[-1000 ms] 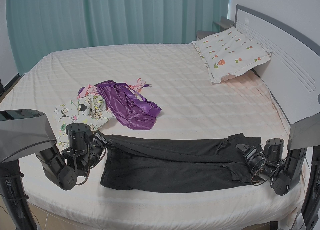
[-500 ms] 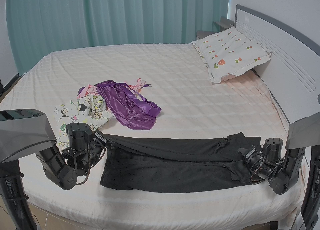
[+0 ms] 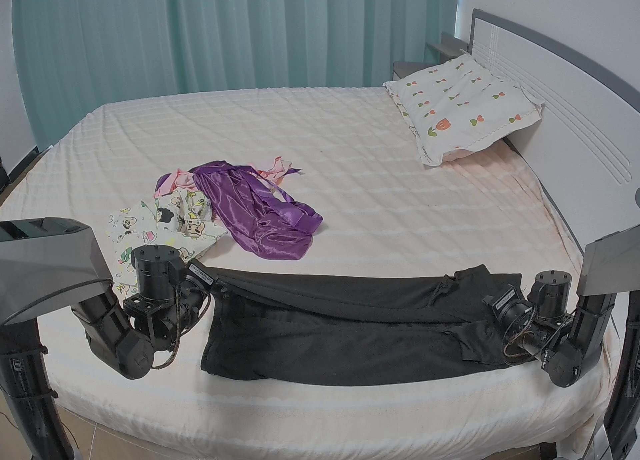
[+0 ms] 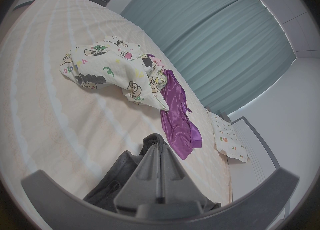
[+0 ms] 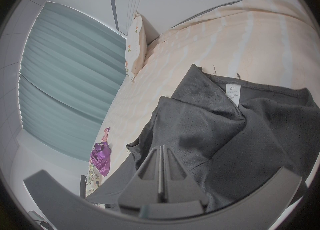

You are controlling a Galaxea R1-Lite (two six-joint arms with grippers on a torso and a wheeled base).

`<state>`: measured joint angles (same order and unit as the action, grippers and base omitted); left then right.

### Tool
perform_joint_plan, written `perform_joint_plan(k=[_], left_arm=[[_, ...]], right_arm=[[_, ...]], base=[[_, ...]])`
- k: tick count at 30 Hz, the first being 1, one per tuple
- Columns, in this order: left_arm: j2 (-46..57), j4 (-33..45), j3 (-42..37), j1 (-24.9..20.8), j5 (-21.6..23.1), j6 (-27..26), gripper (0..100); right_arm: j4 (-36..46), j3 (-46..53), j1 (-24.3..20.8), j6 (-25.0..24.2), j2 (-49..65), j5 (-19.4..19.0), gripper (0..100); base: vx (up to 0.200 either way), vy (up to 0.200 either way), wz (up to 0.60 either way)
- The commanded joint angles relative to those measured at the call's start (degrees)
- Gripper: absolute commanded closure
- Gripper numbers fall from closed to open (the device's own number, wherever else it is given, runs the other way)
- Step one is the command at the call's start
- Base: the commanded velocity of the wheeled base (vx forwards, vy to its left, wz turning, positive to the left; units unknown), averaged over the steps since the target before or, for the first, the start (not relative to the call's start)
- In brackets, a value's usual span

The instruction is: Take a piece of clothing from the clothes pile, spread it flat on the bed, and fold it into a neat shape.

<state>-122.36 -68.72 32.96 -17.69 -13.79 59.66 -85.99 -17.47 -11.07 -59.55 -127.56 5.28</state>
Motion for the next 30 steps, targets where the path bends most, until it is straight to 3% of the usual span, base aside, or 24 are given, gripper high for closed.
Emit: perform_joint_plan(k=[1, 9, 10, 30], left_arm=[[-0.16, -0.01, 0.0, 0.11, -0.01, 0.02, 100], [-0.16, -0.01, 0.0, 0.2, -0.01, 0.02, 100], [-0.16, -0.01, 0.0, 0.2, 0.08, 0.02, 100], [-0.69, -0.1, 0.08, 0.55, 0.08, 0.02, 100]], right_arm=[[0.04, 0.42, -0.01, 0.14, 1.0, -0.01, 100], [0.83, 0.77, 3.86, 1.02, 3.02, -0.27, 100], [0.74, 0.86, 4.3, 1.02, 2.93, -0.36, 0], [0.12, 2.53, 4.83, 0.66, 0.38, -0.18, 0]], base=[[0.0, 0.0, 0.0], [0.0, 0.0, 0.0], [0.0, 0.0, 0.0], [0.0, 0.0, 0.0]])
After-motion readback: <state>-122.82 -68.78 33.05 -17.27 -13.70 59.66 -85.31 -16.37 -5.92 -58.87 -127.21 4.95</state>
